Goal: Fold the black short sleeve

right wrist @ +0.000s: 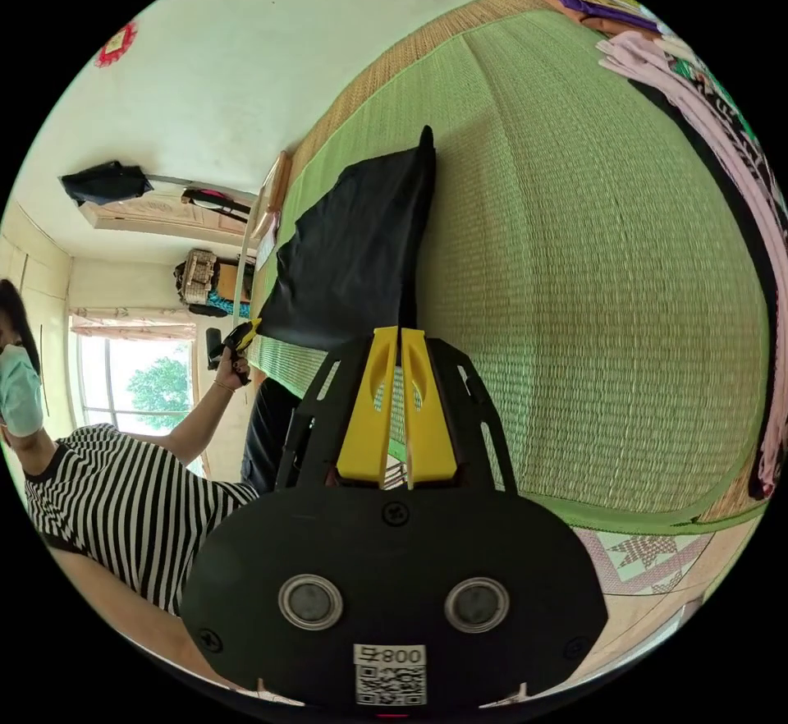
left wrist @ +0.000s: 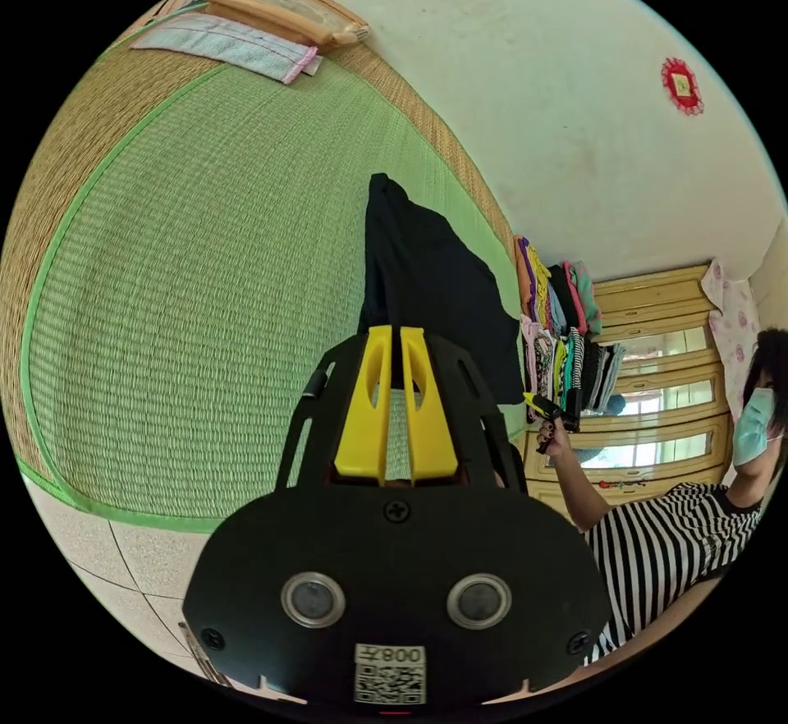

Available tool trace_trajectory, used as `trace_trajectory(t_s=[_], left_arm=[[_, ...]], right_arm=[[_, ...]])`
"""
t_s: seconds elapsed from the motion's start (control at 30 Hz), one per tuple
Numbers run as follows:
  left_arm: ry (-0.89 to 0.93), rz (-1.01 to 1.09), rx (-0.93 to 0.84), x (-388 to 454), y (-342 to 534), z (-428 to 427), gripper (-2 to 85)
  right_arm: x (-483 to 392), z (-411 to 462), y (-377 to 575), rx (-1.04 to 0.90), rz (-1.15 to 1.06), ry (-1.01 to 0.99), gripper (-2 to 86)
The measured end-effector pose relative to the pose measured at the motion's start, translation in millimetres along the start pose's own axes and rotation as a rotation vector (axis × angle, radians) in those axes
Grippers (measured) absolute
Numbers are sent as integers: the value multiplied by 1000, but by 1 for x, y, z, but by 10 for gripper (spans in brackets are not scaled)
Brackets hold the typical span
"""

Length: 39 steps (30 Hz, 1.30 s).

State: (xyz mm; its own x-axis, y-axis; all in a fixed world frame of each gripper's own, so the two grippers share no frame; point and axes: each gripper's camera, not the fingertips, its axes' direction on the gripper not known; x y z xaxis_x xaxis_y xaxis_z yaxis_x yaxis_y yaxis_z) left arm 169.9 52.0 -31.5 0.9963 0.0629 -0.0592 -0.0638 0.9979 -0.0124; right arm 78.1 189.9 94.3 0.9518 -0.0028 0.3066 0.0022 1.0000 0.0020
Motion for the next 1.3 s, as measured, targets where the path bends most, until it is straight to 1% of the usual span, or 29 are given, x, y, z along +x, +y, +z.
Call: trace_trajectory(t_s=[0.07,0.1,0.17,0.23,0.3,0.33,0.43,0.53,0.63,0.7,0.73,0.8,0.83,0.87,0.97,1.07,1.1,1.2,1.27,1.3], left_arm=[[4,-57,-7,-5,9,7,24],[38,-76,21,-4,14,7,25],[45,-77,58,5,21,3,28],[15,-72,51,14,25,3,30],[-21,-76,27,24,31,4,33],[-29,-77,28,27,33,4,34],[-32,-53,60,50,43,2,39],[-54,59,44,93,52,9,48],[-42,219,-61,151,61,42,57],[-8,362,-182,205,69,86,65],[6,401,-218,220,72,98,66],[48,564,-358,281,84,150,74],[53,611,-384,298,88,163,76],[44,711,-431,332,97,185,79],[-38,930,-475,406,120,231,85],[-210,1117,-456,459,143,265,83],[-278,1170,-475,474,153,280,81],[-377,1250,-526,493,172,307,69],[-411,1247,-511,498,177,312,39],[-390,1224,-505,500,177,312,30]], right_arm=[[13,10,9,16,50,-27,9],[14,10,11,30,54,-30,10],[9,6,19,71,52,1,17],[8,4,26,81,60,29,25],[9,8,33,78,58,12,35],[12,14,37,48,68,0,42],[11,20,49,50,82,6,59],[13,24,57,43,89,-29,61],[14,33,59,2,89,-32,54],[14,35,60,-2,93,-34,43],[12,33,62,2,91,-49,35],[6,26,66,25,69,-83,24],[2,21,68,35,57,-110,19],[-4,17,71,44,38,-138,15],[-19,12,72,25,-10,-154,12],[-28,10,70,16,-41,-153,11],[-29,9,70,17,-44,-160,11],[-31,7,65,15,-51,-212,12],[-36,9,61,-19,-73,-207,15],[-36,6,60,-16,-78,-202,16]])
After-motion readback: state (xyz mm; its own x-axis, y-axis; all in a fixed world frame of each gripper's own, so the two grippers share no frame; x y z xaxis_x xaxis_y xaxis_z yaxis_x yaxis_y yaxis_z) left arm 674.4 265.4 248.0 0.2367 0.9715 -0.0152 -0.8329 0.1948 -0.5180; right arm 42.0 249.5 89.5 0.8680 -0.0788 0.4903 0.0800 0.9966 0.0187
